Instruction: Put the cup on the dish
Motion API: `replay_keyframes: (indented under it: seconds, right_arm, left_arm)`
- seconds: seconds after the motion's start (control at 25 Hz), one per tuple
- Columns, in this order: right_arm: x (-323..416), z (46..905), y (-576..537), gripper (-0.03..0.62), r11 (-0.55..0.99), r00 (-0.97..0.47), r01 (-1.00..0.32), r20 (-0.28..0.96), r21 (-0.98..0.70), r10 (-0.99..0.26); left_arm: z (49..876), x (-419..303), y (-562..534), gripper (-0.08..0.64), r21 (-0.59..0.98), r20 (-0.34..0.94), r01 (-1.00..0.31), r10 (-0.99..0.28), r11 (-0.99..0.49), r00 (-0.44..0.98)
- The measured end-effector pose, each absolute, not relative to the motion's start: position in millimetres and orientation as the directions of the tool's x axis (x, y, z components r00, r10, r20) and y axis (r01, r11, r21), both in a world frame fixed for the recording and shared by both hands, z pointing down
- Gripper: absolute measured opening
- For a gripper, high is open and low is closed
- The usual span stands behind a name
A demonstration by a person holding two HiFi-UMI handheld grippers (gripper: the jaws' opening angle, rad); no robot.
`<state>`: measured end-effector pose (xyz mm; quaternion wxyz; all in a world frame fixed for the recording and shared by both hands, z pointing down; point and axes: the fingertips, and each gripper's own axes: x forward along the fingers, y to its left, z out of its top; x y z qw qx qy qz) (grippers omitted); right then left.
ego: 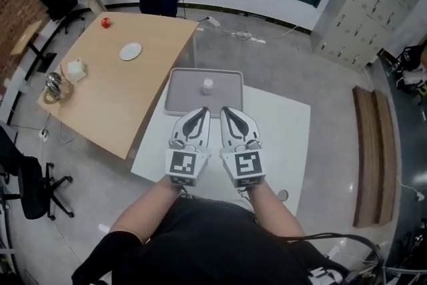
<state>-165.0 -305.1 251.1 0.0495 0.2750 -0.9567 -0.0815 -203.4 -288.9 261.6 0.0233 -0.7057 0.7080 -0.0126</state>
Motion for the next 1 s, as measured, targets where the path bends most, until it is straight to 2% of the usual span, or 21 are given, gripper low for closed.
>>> replay_keyframes:
  seconds: [0.24,1.0]
  right_arm:
    - [-145,241,-282,0.014,0.856,-0.867,-0.491,0.011,0.161,-0.499]
    - [-81,253,-258,0.012,0.87,-0.879,-0.462,0.041,0.174,-0.475]
  left_arm:
    - [261,-174,-269,0.008,-0.066,-0.004,-0.998,-1.0,0.005,-0.005]
    - [261,-104,-243,0.008,-0.088,-0.006,-0.995,-0.999,0.045,-0.044]
